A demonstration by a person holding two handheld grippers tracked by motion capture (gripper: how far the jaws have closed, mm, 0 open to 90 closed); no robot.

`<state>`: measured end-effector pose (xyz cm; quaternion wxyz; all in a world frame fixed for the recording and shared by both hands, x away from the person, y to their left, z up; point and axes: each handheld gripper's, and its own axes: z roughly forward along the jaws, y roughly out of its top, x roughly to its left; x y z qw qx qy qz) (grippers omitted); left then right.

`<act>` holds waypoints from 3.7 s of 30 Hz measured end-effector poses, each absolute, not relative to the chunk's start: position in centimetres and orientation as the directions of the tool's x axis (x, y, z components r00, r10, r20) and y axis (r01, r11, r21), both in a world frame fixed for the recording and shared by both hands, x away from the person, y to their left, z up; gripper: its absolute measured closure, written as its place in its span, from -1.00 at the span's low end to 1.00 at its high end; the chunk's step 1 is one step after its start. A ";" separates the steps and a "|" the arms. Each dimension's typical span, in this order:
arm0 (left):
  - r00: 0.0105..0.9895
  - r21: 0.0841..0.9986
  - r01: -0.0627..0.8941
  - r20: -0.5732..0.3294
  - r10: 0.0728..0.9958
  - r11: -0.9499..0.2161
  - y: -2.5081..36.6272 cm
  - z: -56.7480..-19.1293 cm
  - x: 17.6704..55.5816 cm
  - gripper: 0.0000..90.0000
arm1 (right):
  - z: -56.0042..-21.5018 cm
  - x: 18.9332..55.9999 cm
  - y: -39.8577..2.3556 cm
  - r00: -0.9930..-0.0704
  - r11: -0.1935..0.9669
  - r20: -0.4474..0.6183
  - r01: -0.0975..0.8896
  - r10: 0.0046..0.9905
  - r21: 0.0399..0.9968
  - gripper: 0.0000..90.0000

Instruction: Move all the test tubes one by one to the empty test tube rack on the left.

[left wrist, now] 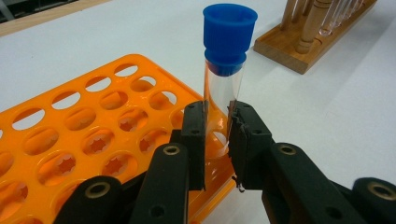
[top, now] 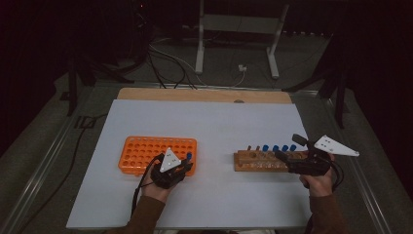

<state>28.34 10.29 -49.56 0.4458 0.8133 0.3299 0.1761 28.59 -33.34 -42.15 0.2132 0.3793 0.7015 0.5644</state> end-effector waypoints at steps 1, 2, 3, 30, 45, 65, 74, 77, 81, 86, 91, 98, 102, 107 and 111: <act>0.720 0.842 0.380 -0.009 0.694 -0.383 10.3 -49.6 28.3 0.72 | -42.2 28.6 -33.4 -0.620 0.075 0.129 0.292 0.774 0.953 -0.92; 0.720 0.842 0.381 -0.010 0.694 -0.383 10.3 -49.6 28.3 0.72 | -42.2 28.6 -33.4 -0.621 0.075 0.129 0.292 0.773 0.953 -0.92; 0.720 0.842 0.382 -0.013 0.694 -0.381 10.3 -49.6 28.4 0.72 | -42.2 28.6 -33.4 -0.621 0.078 0.127 0.292 0.773 0.953 -0.92; 0.674 0.903 0.369 -0.097 0.732 -0.220 12.1 -48.6 28.2 0.05 | -42.6 28.7 -33.8 -0.596 0.099 0.104 0.298 0.797 0.950 -0.92; 0.576 0.914 0.383 -0.122 0.808 -0.136 13.6 -47.8 28.3 -0.94 | -44.0 29.0 -35.3 -0.534 0.135 0.065 0.327 0.843 0.935 -0.91; 0.573 0.922 0.360 -0.098 0.814 -0.143 13.9 -47.4 28.1 -0.97 | -46.2 29.5 -37.1 -0.505 0.147 0.095 0.418 0.858 0.896 -0.40; 0.572 0.919 0.366 -0.095 0.815 -0.149 13.8 -47.5 28.2 -0.97 | -46.8 29.4 -37.3 -0.523 0.203 0.043 0.405 0.852 0.892 0.27; 0.572 0.919 0.365 -0.095 0.815 -0.149 13.8 -47.5 28.2 -0.97 | -46.9 29.4 -37.1 -0.523 0.220 0.020 0.393 0.852 0.893 0.41; 0.573 0.919 0.366 -0.097 0.814 -0.149 13.8 -47.5 28.2 -0.97 | -46.9 29.3 -37.0 -0.530 0.238 0.002 0.384 0.848 0.892 0.47; 0.574 0.918 0.367 -0.098 0.813 -0.148 13.8 -47.5 28.2 -0.97 | -46.9 29.2 -36.6 -0.538 0.265 -0.029 0.368 0.843 0.891 0.58; 0.575 0.918 0.367 -0.097 0.812 -0.150 13.7 -47.6 28.2 -0.97 | -46.8 29.1 -36.4 -0.540 0.280 -0.045 0.362 0.840 0.889 0.67; 0.577 0.918 0.366 -0.097 0.811 -0.150 13.7 -47.5 28.2 -0.97 | -46.7 29.1 -36.3 -0.545 0.286 -0.048 0.362 0.837 0.887 0.70; 0.578 0.918 0.366 -0.098 0.810 -0.150 13.7 -47.6 28.2 -0.97 | -46.6 29.1 -36.3 -0.542 0.283 -0.047 0.360 0.839 0.889 0.71; 0.583 0.918 0.367 -0.103 0.806 -0.148 13.7 -47.6 28.3 -0.97 | -46.0 29.1 -36.4 -0.537 0.248 -0.012 0.370 0.843 0.895 0.71; 0.589 0.918 0.366 -0.101 0.802 -0.153 13.7 -47.5 28.3 -0.97 | -45.5 29.2 -36.6 -0.535 0.217 0.017 0.372 0.845 0.903 0.71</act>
